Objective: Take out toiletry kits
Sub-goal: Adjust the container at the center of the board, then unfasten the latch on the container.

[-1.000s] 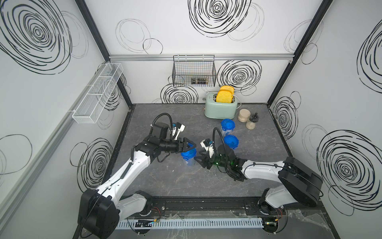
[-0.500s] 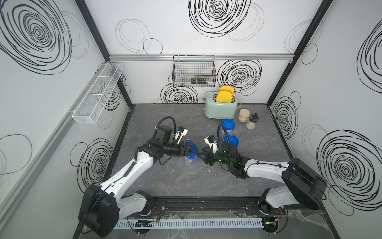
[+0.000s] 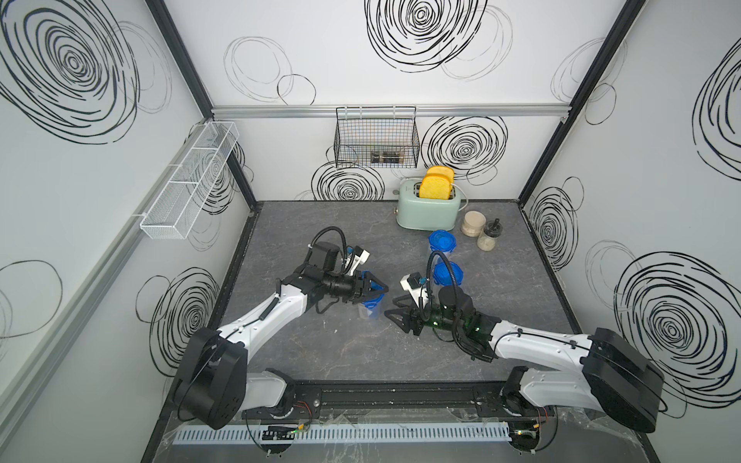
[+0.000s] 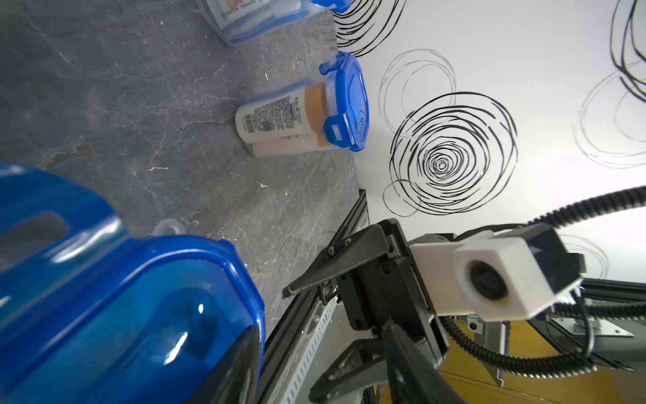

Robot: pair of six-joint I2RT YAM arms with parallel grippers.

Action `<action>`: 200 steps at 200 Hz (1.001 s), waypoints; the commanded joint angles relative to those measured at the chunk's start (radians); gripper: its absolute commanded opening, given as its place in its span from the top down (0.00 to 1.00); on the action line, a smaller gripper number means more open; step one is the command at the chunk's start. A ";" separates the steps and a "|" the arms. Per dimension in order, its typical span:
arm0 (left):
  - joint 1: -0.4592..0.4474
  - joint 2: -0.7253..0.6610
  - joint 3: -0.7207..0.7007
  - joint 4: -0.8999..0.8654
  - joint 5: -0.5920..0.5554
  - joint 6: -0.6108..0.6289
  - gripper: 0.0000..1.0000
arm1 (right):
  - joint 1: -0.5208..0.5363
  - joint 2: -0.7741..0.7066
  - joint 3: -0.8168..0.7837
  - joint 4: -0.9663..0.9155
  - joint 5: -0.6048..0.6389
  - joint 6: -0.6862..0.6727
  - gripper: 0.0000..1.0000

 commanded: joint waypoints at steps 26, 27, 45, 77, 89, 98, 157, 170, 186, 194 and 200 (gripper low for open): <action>0.029 0.071 -0.070 0.078 0.027 -0.058 0.39 | 0.033 -0.022 0.006 -0.025 0.015 0.015 0.43; 0.029 0.073 -0.071 0.079 0.027 -0.058 0.39 | 0.034 -0.023 0.006 -0.025 0.016 0.016 0.43; 0.038 0.088 -0.083 0.091 0.027 -0.062 0.39 | 0.050 -0.024 0.007 -0.025 0.022 0.020 0.43; 0.043 0.106 -0.085 0.082 0.008 -0.062 0.40 | 0.070 -0.003 -0.008 0.031 0.042 0.064 0.43; 0.042 0.112 -0.085 0.076 0.003 -0.062 0.40 | 0.072 0.016 -0.014 0.068 0.047 0.090 0.43; 0.043 0.119 -0.083 0.071 0.001 -0.062 0.40 | 0.072 0.036 -0.017 0.103 0.040 0.105 0.43; 0.043 0.133 -0.077 0.051 -0.019 -0.055 0.39 | 0.085 0.195 0.032 0.246 -0.008 0.162 0.43; 0.042 0.135 -0.077 0.050 -0.021 -0.053 0.39 | 0.087 0.218 0.036 0.280 -0.006 0.178 0.43; 0.042 0.137 -0.078 0.049 -0.022 -0.051 0.39 | 0.086 0.248 0.050 0.302 -0.004 0.188 0.43; 0.042 0.135 -0.080 0.049 -0.022 -0.050 0.39 | 0.087 0.259 0.052 0.320 -0.001 0.196 0.43; 0.042 0.135 -0.080 0.048 -0.022 -0.049 0.39 | 0.087 0.268 0.050 0.338 0.002 0.202 0.43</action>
